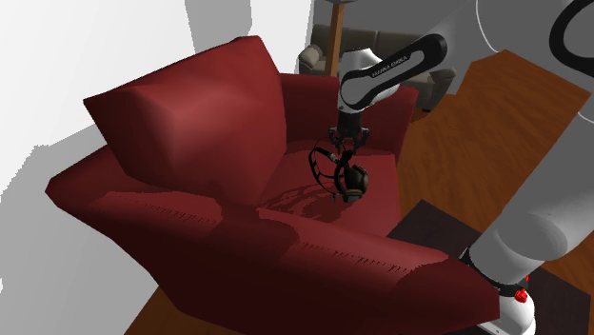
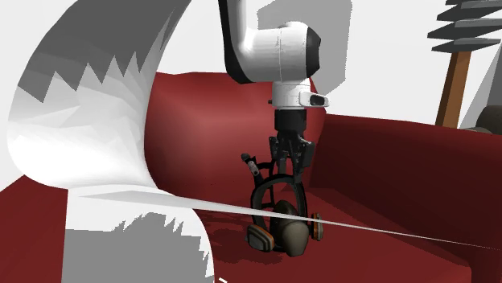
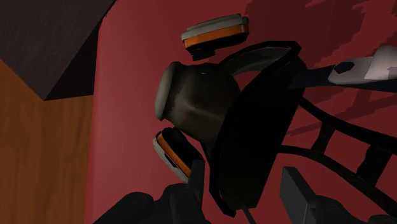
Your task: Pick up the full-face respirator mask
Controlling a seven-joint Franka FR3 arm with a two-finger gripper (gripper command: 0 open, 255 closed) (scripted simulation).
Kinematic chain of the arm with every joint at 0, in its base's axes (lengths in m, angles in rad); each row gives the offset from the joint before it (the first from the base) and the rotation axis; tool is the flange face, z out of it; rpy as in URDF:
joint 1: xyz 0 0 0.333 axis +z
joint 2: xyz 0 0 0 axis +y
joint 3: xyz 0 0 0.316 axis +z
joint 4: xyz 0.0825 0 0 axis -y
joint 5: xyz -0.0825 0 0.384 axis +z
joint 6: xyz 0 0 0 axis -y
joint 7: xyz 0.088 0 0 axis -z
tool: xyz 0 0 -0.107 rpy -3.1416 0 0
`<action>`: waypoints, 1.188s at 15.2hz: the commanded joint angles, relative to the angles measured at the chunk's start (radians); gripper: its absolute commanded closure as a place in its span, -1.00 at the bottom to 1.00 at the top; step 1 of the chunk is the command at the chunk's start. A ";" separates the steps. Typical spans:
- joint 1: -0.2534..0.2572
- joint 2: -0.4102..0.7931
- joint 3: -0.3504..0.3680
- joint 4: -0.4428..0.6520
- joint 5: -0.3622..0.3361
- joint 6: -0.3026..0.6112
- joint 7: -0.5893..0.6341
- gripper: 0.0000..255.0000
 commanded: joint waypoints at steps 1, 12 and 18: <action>0.000 -0.001 0.000 -0.003 0.000 0.002 0.000 1.00; 0.000 -0.073 0.001 0.068 0.009 -0.142 -0.008 1.00; 0.000 -0.094 0.000 0.102 0.011 -0.196 -0.011 1.00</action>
